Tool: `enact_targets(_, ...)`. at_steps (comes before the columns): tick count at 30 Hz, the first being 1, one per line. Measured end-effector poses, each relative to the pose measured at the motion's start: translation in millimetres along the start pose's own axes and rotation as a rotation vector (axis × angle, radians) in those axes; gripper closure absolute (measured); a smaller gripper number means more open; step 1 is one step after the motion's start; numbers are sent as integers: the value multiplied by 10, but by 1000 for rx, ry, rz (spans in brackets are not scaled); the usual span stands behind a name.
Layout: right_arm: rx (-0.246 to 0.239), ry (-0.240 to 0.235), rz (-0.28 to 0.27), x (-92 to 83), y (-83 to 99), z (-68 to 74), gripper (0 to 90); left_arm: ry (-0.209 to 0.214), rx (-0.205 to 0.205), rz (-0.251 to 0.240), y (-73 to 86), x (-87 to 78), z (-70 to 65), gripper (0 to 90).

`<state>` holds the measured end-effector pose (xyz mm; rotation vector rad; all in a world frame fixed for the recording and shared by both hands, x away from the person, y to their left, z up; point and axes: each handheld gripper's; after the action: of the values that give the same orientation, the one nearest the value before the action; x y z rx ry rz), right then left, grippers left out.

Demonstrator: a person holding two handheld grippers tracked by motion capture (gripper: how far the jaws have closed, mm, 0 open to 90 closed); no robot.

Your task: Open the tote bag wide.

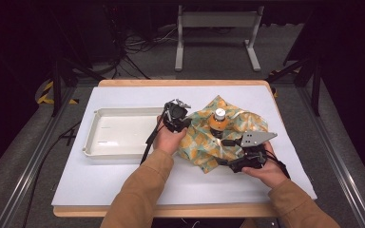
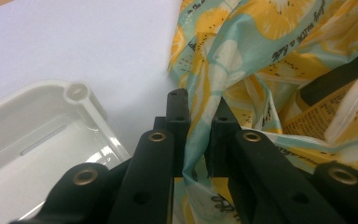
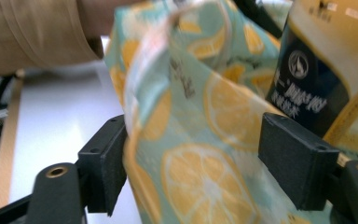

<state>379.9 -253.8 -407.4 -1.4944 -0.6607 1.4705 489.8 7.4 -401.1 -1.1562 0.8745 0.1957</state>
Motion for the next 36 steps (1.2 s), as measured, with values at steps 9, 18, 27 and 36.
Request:
enact_targets(9,-17,17,53,51,112,-37,265,7,-1,5,15,12,-4,823)
enact_targets(18,-8,46,99,-46,141,-74,822,7,2,4,18,7,3,824)
enact_targets(27,86,-79,154,-227,230,22,899,25,-13,3,45,-1,11,823)
enact_targets(36,158,-127,196,-398,405,43,900,20,-15,7,46,21,-4,829)
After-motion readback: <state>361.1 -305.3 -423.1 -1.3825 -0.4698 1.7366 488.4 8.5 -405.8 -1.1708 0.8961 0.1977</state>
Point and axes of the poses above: each handheld gripper's, and its own axes: x roughly forward along the jaws, y roughly out of its underside, z roughly to its left, and after that the axes turned 14 degrees about -y, right-handed
